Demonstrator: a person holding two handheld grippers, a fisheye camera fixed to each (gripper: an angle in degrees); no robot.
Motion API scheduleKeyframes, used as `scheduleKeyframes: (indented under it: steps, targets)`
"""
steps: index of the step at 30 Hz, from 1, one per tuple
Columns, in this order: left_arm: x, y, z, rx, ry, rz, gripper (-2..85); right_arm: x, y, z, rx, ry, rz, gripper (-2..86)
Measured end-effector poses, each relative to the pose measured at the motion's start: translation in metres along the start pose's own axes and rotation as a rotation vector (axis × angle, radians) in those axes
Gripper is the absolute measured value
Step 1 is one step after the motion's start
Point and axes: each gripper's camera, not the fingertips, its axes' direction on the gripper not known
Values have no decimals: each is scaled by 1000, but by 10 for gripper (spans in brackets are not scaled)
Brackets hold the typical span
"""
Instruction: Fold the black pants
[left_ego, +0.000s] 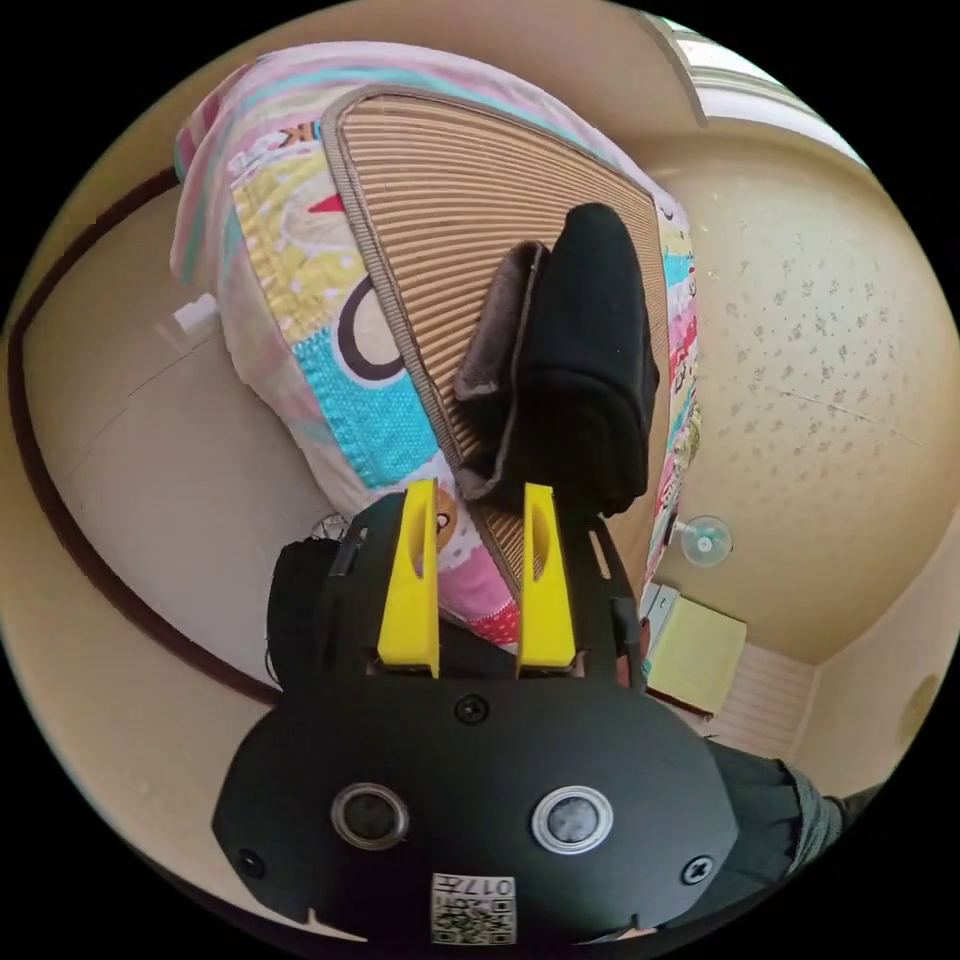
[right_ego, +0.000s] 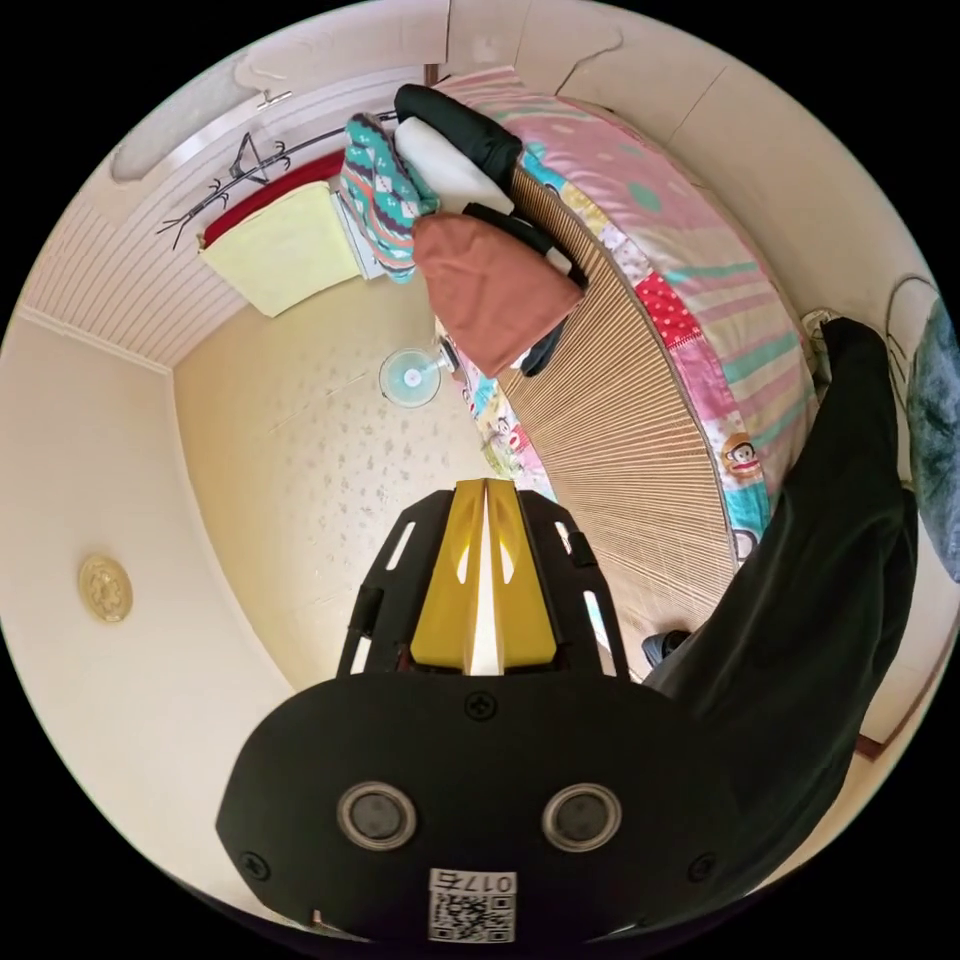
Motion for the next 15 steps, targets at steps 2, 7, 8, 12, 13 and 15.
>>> scheduleKeyframes:
  steps: [2, 7, 8, 12, 13, 15]
  targets:
    - [2, -10, 26, -66, 22, 62, 125, 17, -11, 0, 33, 66, 7, 4]
    - [13, -46, 86, -176, -178, 191, 122, 55, -40, 11, 18, 60, -8, 4]
    - [11, -50, 91, -194, -196, 189, 119, 66, -48, 17, 1, 56, -12, 4]
    - [1, -76, 117, -375, -209, 242, 75, 106, -74, 39, -44, 101, -14, 4]
    - [2, -79, 121, -415, -129, 307, 58, 121, -82, 49, -58, 118, -11, 4]
    - [4, -78, 124, -458, 7, 354, 46, 146, -96, 66, -83, 138, -1, 3]
